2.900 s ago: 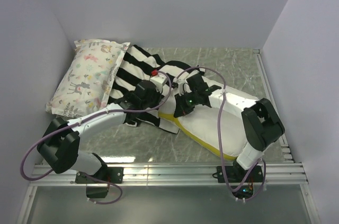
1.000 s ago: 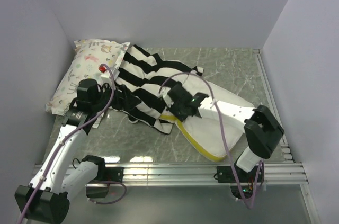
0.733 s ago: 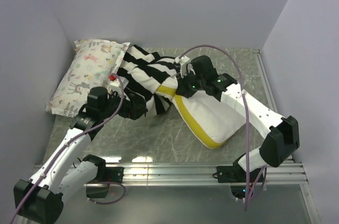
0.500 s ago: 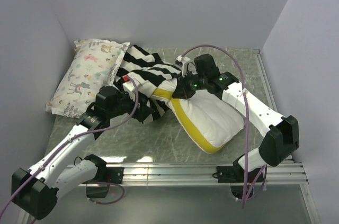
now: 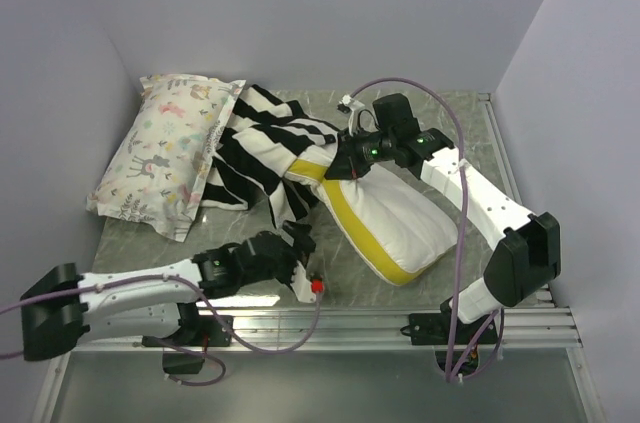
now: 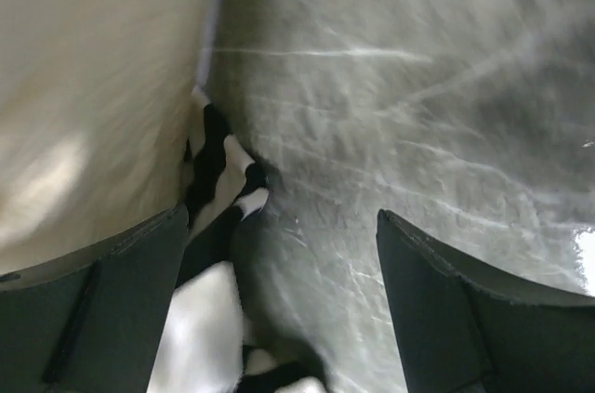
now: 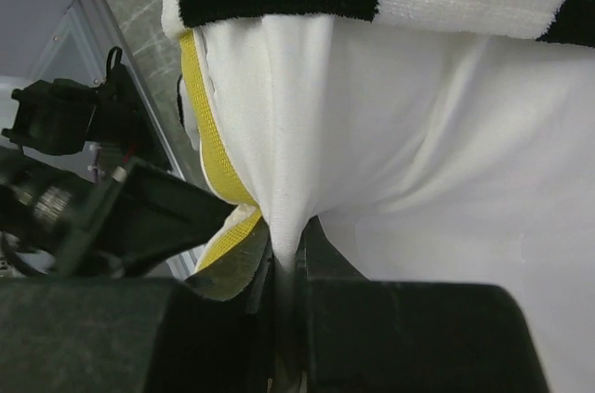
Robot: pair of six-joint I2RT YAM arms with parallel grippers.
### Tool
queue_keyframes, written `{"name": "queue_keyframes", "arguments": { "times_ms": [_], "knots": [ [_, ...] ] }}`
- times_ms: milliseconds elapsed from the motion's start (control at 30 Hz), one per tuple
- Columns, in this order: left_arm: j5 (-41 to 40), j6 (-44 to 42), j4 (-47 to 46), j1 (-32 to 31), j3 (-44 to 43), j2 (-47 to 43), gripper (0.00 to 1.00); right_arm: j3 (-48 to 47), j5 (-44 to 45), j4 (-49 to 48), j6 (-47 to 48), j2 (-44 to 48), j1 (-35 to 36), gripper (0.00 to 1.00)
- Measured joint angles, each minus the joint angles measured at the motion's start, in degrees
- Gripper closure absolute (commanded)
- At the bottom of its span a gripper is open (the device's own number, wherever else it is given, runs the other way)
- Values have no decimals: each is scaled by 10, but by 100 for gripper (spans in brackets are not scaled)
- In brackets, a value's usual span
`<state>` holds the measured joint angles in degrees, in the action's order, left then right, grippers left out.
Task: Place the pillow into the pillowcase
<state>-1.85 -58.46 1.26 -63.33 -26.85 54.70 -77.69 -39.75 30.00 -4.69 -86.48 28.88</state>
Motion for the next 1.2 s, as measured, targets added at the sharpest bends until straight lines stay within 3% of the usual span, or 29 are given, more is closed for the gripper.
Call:
{"name": "queue_keyframes", "arguments": {
  "times_ms": [167,467,567,600,633,667,833,1033,1200],
  "knots": [
    [-107,-127,-123,-34,13,154,12,0,-5,1,0,-1,0,100],
    [-239,-241,-289,3,-45,374,15,4,-13,9,5,3,0,100],
    [-259,-278,-340,39,-57,409,29,4,-17,16,9,5,0,100],
    [-263,-287,-352,52,-63,420,48,4,-18,17,10,5,0,100],
    [-265,-294,-356,63,-69,429,57,4,-19,17,10,5,0,100],
    [-265,-293,-355,71,-75,434,72,4,-19,17,11,5,0,100],
    [-238,-257,-285,78,-129,433,99,4,-19,16,9,5,0,100],
    [-109,-148,-141,-17,-183,329,100,-4,-37,-13,-19,-23,-2,100],
    [-26,-82,-104,-108,-184,254,100,-10,-89,-71,-68,-97,0,100]
  ]
}}
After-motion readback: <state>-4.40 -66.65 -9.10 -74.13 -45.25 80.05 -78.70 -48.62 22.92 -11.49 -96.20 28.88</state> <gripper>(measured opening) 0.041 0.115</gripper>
